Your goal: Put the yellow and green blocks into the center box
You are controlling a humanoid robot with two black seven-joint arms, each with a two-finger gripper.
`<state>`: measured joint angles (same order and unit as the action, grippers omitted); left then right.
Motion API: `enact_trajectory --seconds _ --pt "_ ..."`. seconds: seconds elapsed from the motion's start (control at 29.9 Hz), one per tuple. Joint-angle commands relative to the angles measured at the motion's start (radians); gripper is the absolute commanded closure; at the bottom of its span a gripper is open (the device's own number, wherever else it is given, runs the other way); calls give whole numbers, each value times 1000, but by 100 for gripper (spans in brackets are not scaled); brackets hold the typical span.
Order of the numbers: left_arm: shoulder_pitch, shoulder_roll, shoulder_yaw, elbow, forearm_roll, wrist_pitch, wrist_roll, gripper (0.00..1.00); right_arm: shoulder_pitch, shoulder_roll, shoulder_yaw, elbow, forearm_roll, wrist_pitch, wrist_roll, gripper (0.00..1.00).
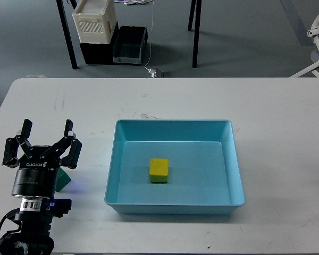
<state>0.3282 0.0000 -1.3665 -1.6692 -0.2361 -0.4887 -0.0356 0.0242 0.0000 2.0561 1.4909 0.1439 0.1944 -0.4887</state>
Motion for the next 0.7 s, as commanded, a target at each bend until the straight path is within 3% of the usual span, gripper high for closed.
enact_trajectory --seconds 0.0,0.33,0.67 --pt "-5 0 0 0 1 0 0 0 -72 0 -16 106 2 0 0 0" --pt "-46 0 -37 2 0 0 0 0 -155 0 -31 94 20 0 0 0" --pt "-196 0 -247 55 -52 0 17 0 -148 0 -152 40 17 0 0 0"
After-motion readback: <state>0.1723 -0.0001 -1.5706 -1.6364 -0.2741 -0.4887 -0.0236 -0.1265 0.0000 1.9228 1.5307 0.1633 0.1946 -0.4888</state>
